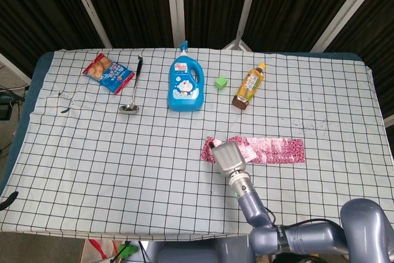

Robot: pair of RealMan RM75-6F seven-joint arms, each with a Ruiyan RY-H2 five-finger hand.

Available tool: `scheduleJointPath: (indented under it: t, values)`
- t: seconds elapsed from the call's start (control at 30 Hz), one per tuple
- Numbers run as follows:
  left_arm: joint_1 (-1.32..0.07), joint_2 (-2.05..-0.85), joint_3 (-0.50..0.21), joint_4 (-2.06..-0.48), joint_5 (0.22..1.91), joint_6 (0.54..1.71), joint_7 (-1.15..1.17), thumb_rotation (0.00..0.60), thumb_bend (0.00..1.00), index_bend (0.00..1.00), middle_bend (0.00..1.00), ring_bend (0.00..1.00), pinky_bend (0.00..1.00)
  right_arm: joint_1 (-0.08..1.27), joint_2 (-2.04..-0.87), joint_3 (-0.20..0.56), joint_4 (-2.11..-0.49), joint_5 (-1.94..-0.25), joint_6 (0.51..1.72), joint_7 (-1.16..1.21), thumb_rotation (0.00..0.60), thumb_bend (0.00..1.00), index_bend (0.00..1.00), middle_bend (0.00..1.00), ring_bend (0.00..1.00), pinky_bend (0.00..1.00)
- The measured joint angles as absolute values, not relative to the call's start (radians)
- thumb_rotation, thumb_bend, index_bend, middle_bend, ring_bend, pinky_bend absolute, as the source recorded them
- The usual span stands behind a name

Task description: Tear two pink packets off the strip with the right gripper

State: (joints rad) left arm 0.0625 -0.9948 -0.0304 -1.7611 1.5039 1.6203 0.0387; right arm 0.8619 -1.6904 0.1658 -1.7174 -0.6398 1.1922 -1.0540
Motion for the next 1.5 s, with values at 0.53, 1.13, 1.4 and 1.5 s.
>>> scheduleJointPath:
  t: [0.53, 1.13, 1.4, 1.5]
  values:
    - [0.067, -1.002, -0.035, -1.766, 1.496, 1.631, 0.058, 0.600, 0.28, 0.14, 0.00, 0.00, 0.08, 0.810, -1.584, 0.105, -1.753, -0.650, 1.184, -0.974, 0.600, 0.81, 0.21, 0.85, 0.89, 0.71]
    - [0.070, -1.009, -0.036, -1.771, 1.494, 1.637, 0.079, 0.600, 0.28, 0.14, 0.00, 0.00, 0.08, 0.782, -1.558, 0.057, -1.683, -0.642, 1.131, -0.908, 0.600, 0.81, 0.21, 0.85, 0.89, 0.71]
    - [0.070, -1.010, -0.035, -1.771, 1.495, 1.637, 0.081, 0.600, 0.28, 0.14, 0.00, 0.00, 0.08, 0.774, -1.552, 0.042, -1.686, -0.650, 1.133, -0.900, 0.600, 0.81, 0.21, 0.85, 0.89, 0.71]
    - [0.070, -1.010, -0.035, -1.772, 1.497, 1.636, 0.083, 0.600, 0.28, 0.14, 0.00, 0.00, 0.08, 0.770, -1.544, 0.039, -1.698, -0.655, 1.139, -0.898, 0.600, 0.81, 0.21, 0.85, 0.89, 0.71]
